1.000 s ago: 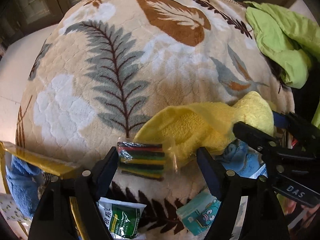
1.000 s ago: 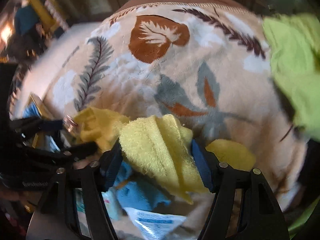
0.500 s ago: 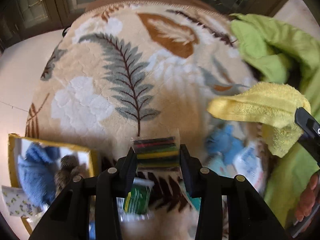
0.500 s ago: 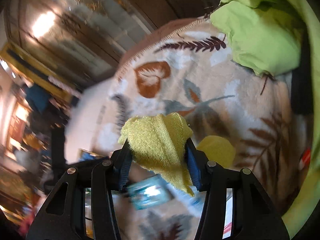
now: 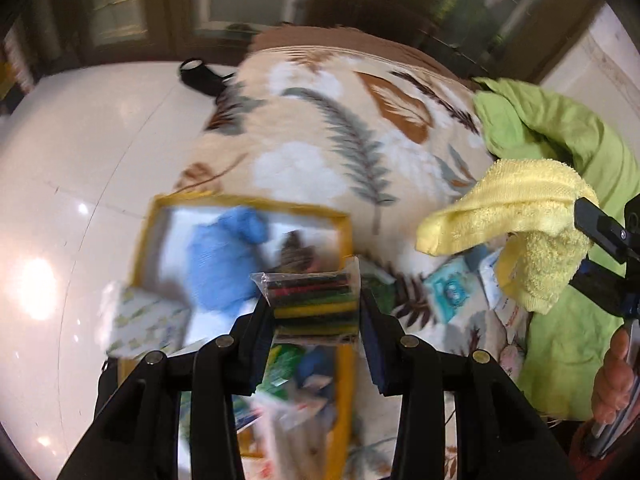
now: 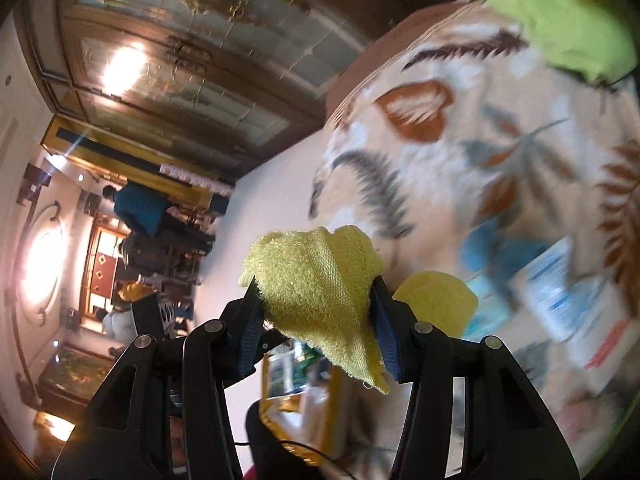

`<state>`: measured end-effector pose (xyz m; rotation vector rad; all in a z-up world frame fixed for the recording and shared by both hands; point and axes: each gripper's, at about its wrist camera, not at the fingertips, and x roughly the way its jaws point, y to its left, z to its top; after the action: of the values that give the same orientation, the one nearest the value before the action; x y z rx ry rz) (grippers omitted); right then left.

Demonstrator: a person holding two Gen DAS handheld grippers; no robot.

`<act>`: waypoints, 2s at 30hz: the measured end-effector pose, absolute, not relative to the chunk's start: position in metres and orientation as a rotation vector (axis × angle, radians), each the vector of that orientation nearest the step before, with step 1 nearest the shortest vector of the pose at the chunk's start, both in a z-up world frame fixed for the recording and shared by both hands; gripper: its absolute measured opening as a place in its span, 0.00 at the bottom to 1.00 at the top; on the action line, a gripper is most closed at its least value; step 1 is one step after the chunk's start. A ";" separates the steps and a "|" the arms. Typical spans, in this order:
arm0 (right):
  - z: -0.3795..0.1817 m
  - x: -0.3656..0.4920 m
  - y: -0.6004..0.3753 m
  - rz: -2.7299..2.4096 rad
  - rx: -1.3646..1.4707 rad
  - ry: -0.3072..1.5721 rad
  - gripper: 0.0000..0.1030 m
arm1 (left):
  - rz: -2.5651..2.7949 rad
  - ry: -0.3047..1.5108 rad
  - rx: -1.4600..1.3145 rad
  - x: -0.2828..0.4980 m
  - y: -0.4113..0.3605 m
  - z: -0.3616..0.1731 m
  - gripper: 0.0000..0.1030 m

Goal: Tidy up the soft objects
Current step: 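Carry the towel and stick bundle into the tray and open both grippers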

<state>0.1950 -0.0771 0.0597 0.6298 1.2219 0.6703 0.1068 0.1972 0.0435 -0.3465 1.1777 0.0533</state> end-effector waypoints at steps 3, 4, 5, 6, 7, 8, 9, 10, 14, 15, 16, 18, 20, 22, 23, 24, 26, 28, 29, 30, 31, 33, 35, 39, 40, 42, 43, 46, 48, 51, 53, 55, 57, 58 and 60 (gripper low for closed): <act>0.063 0.187 -0.033 0.699 0.602 1.248 0.48 | 0.104 1.172 -0.326 0.094 0.216 0.044 0.39; 0.062 0.186 -0.022 0.704 0.602 1.259 0.48 | 0.118 1.169 -0.323 0.088 0.222 0.043 0.39; 0.060 0.183 -0.008 0.706 0.609 1.276 0.48 | 0.128 1.167 -0.334 0.083 0.228 0.041 0.39; 0.057 0.180 0.007 0.701 0.610 1.296 0.48 | 0.131 1.168 -0.342 0.079 0.232 0.040 0.39; 0.053 0.176 0.020 0.693 0.611 1.314 0.48 | 0.136 1.171 -0.349 0.075 0.237 0.036 0.39; 0.049 0.173 0.028 0.682 0.617 1.329 0.48 | 0.144 1.172 -0.347 0.072 0.240 0.033 0.39; 0.043 0.169 0.040 0.667 0.627 1.353 0.48 | 0.151 1.174 -0.345 0.068 0.242 0.031 0.39; 0.035 0.166 0.049 0.656 0.648 1.381 0.48 | 0.158 1.179 -0.342 0.065 0.246 0.027 0.39; -0.011 0.144 0.079 0.587 0.746 1.508 0.48 | 0.192 1.190 -0.332 0.059 0.256 0.014 0.39; -0.020 0.139 0.083 0.572 0.738 1.526 0.48 | 0.199 1.197 -0.337 0.058 0.259 0.009 0.40; -0.031 0.132 0.088 0.553 0.728 1.549 0.50 | 0.202 1.202 -0.341 0.056 0.261 0.007 0.40; -0.050 0.125 0.092 0.550 0.741 1.599 0.55 | 0.213 1.216 -0.337 0.055 0.262 -0.002 0.40; -0.058 0.122 0.095 0.561 0.728 1.622 0.57 | 0.217 1.228 -0.345 0.052 0.262 -0.007 0.41; -0.054 0.120 0.096 0.593 0.669 1.595 0.61 | 0.214 1.234 -0.362 0.051 0.264 -0.011 0.46; -0.050 0.119 0.096 0.601 0.629 1.569 0.63 | 0.218 1.232 -0.362 0.051 0.263 -0.012 0.49; -0.046 0.119 0.095 0.603 0.604 1.549 0.65 | 0.225 1.229 -0.358 0.052 0.263 -0.012 0.55; -0.038 0.120 0.092 0.618 0.597 1.514 0.65 | 0.237 1.227 -0.353 0.051 0.263 -0.012 0.58; -0.035 0.122 0.088 0.625 0.606 1.504 0.65 | 0.241 1.230 -0.369 0.050 0.265 -0.013 0.58; -0.034 0.122 0.085 0.625 0.616 1.501 0.65 | 0.246 1.230 -0.373 0.049 0.266 -0.013 0.59; -0.033 0.122 0.081 0.628 0.623 1.500 0.65 | 0.252 1.227 -0.376 0.048 0.267 -0.012 0.59; -0.033 0.123 0.079 0.630 0.629 1.504 0.65 | 0.256 1.222 -0.376 0.046 0.267 -0.011 0.60; -0.035 0.120 0.070 0.629 0.645 1.514 0.65 | 0.266 1.209 -0.372 0.042 0.268 -0.006 0.60; -0.034 0.116 0.062 0.631 0.654 1.517 0.65 | 0.268 1.194 -0.363 0.039 0.267 -0.001 0.60; -0.028 0.111 0.050 0.650 0.659 1.503 0.65 | 0.278 1.155 -0.314 0.030 0.262 0.012 0.61; -0.026 0.110 0.048 0.652 0.661 1.500 0.65 | 0.282 1.148 -0.307 0.028 0.261 0.015 0.61; -0.022 0.106 0.037 0.656 0.669 1.486 0.65 | 0.286 1.129 -0.309 0.023 0.261 0.021 0.61; -0.019 0.105 0.033 0.667 0.673 1.481 0.65 | 0.283 1.122 -0.306 0.021 0.259 0.024 0.62; -0.010 0.102 0.022 0.672 0.670 1.456 0.65 | 0.275 1.104 -0.284 0.019 0.250 0.031 0.62; -0.004 0.100 0.011 0.671 0.683 1.432 0.65 | 0.269 1.085 -0.238 0.019 0.238 0.035 0.62; 0.006 0.099 -0.005 0.667 0.699 1.405 0.65 | 0.248 1.066 -0.203 0.022 0.220 0.039 0.62; 0.012 0.099 -0.021 0.654 0.697 1.373 0.65 | 0.234 1.047 -0.164 0.025 0.203 0.042 0.62; 0.017 0.100 -0.035 0.638 0.690 1.355 0.65 | 0.233 1.025 -0.108 0.029 0.185 0.043 0.62; 0.020 0.101 -0.048 0.621 0.702 1.339 0.65 | 0.208 1.019 -0.097 0.033 0.169 0.042 0.62; 0.021 0.102 -0.055 0.615 0.708 1.334 0.65 | 0.193 1.021 -0.097 0.035 0.162 0.040 0.62; 0.023 0.102 -0.070 0.593 0.710 1.321 0.65 | 0.163 1.027 -0.090 0.041 0.148 0.037 0.62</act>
<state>0.1016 -0.0702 0.0229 0.7105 1.3207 0.5926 0.0410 0.1476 0.0369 -0.0899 1.0269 0.1625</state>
